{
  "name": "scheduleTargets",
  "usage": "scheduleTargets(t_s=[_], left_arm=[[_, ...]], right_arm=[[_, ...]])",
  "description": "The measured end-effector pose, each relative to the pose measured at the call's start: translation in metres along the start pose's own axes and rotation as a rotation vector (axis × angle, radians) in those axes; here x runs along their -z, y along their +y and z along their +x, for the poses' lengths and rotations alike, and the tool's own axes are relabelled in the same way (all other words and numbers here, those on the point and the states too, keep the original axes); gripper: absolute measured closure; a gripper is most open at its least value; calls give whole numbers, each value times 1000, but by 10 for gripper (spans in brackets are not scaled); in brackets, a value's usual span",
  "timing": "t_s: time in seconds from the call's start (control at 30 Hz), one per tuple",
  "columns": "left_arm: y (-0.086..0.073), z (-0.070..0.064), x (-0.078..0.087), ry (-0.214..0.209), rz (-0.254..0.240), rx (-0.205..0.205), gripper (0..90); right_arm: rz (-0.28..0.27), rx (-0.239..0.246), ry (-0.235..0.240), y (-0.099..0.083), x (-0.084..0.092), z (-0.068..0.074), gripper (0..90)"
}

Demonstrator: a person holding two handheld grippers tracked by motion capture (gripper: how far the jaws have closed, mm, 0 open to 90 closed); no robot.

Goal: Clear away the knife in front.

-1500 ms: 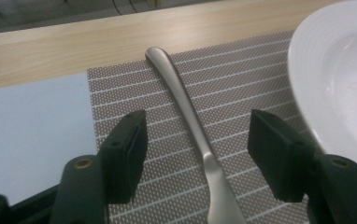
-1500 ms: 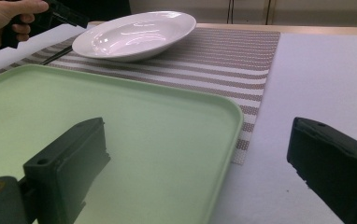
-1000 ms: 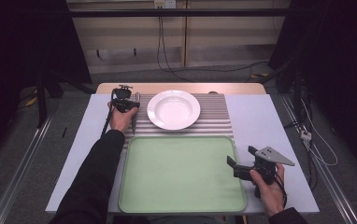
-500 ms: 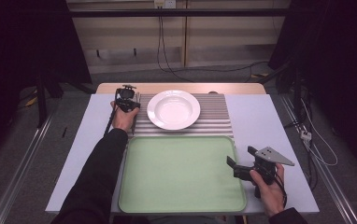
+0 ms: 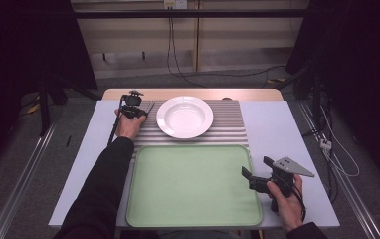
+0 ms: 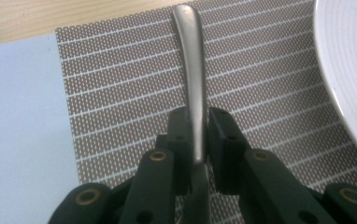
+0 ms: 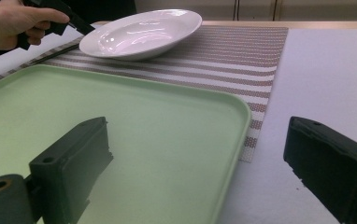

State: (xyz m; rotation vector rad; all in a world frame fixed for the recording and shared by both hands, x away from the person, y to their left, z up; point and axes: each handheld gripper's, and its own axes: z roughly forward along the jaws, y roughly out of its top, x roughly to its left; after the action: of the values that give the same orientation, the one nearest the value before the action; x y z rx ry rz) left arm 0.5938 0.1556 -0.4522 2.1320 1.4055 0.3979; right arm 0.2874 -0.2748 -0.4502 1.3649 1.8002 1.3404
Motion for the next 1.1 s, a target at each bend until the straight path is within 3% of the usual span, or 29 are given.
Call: scheduleTargets(t_s=[0.2,0.33,0.67,0.93,1.1], left_arm=[[-8,4,6,-37,2,0,796],[-14,3,12,-43,12,-20,796],[-29,3,24,-51,15,-25,795],[-28,4,24,-58,26,-34,794],[-25,5,21,-69,11,-17,790]], right_arm=[[1,5,2,0,1,0,83],[3,8,3,0,1,1,84],[5,23,-4,0,1,2,86],[5,26,0,0,1,3,93],[6,24,6,0,0,3,93]])
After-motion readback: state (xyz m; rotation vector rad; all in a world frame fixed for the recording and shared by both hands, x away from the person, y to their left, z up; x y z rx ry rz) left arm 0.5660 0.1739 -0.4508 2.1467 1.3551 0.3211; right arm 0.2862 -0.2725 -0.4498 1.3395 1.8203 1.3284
